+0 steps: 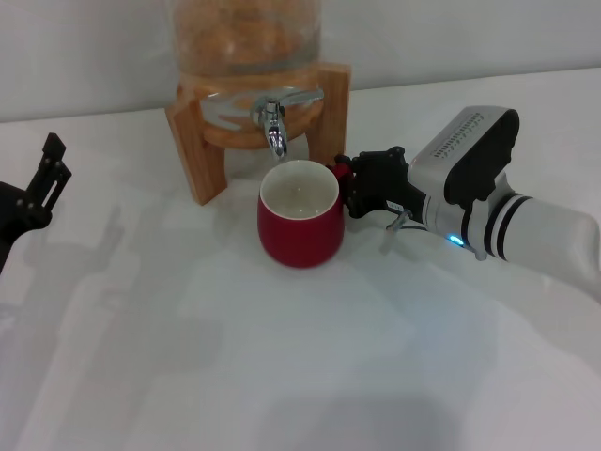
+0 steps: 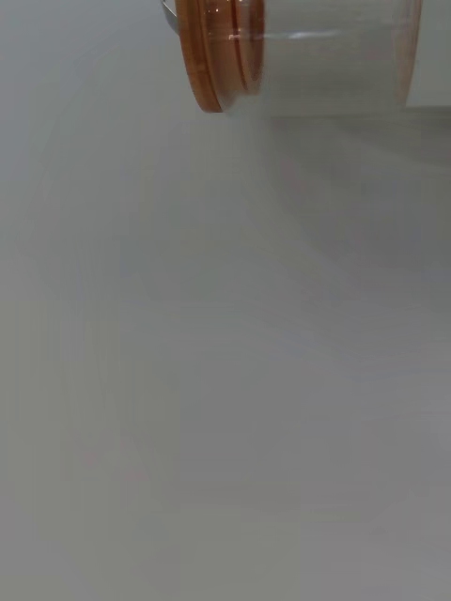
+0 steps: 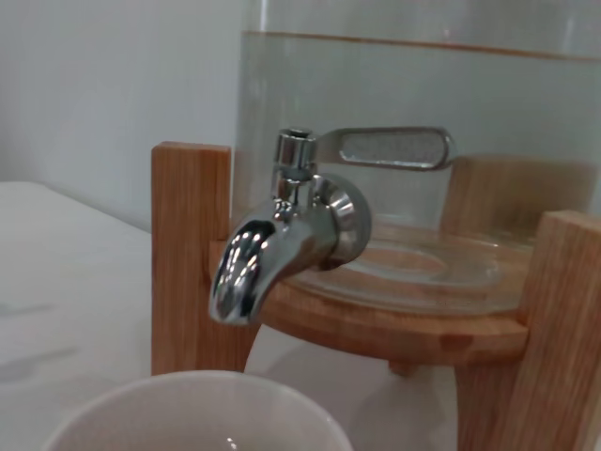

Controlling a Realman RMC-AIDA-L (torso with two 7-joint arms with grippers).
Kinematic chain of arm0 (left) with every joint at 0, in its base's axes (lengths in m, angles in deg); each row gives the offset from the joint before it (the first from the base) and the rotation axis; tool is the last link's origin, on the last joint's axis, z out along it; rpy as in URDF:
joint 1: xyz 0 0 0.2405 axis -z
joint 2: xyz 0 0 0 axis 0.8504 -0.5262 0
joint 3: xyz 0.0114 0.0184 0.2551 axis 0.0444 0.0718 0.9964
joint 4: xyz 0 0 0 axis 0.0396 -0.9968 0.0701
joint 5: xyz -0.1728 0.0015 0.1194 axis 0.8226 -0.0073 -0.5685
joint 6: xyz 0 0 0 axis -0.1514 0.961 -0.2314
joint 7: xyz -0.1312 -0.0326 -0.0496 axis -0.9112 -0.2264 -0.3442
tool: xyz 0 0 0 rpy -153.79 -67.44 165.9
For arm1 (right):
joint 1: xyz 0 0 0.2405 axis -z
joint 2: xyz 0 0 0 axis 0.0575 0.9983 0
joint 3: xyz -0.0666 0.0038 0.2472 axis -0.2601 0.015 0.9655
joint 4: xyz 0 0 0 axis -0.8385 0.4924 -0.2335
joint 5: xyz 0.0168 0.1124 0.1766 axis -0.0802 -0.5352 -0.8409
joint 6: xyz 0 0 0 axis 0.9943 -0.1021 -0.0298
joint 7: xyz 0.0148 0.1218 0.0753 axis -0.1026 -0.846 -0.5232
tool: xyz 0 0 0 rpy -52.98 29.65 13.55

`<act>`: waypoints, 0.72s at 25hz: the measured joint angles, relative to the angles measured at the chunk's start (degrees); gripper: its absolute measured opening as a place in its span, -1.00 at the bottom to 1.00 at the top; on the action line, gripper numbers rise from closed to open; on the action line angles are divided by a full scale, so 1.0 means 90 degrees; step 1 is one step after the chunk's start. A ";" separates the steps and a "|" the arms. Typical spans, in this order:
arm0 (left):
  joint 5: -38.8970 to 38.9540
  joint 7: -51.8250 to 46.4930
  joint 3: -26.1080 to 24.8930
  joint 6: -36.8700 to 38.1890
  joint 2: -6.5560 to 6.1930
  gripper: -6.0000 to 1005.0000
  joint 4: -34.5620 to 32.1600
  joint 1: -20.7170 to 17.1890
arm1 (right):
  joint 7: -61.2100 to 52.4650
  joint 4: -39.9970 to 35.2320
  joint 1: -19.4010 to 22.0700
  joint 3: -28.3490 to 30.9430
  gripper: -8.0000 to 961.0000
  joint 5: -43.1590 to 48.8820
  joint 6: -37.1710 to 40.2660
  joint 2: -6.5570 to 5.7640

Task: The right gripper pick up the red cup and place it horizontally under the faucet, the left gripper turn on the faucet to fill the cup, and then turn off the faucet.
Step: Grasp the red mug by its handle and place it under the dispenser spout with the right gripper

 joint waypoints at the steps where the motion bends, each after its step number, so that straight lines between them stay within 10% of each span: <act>1: 0.0000 0.0000 0.0000 0.0000 0.0000 0.60 0.0000 0.0000 | -0.0001 -0.0002 -0.0009 0.0007 -0.68 -0.0016 -0.0010 0.0000; 18: 0.0000 0.0000 0.0000 0.0000 -0.0006 0.60 -0.0010 0.0000 | -0.0011 0.0025 -0.0065 0.0161 -0.68 -0.0195 -0.0153 -0.0001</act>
